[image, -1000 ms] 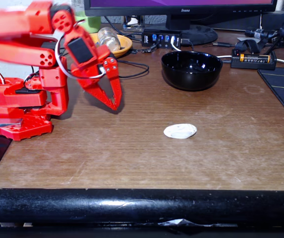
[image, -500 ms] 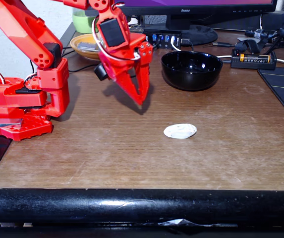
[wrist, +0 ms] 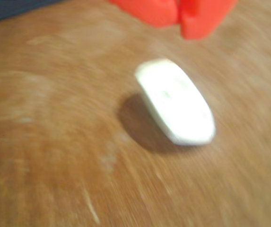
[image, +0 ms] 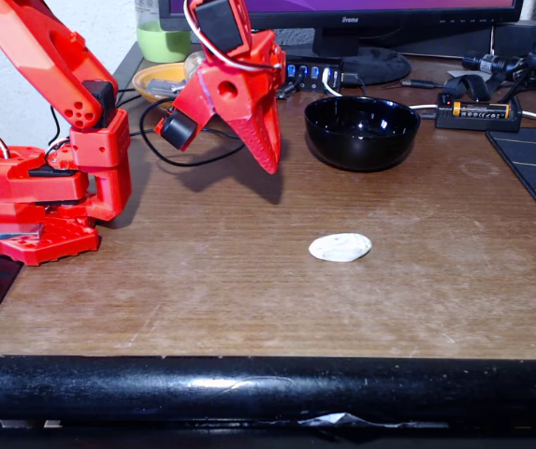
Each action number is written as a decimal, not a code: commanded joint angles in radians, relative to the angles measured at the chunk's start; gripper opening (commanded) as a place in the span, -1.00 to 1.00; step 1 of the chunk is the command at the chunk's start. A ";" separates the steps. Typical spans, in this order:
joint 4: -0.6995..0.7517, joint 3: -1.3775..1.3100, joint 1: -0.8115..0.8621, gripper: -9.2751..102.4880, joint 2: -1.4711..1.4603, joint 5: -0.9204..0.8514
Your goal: Ramasse la gomme et mets-la dans le bol.
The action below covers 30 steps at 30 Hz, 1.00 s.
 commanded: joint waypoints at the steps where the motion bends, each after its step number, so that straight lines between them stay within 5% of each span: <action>1: 0.006 -0.078 -0.009 -0.94 0.034 -0.098; 13: -0.115 -0.086 0.014 -0.92 -0.129 -0.011; 23: -0.219 -0.091 0.041 -0.41 -0.193 -0.008; 30: -0.201 -0.129 0.060 -0.27 -0.245 -0.028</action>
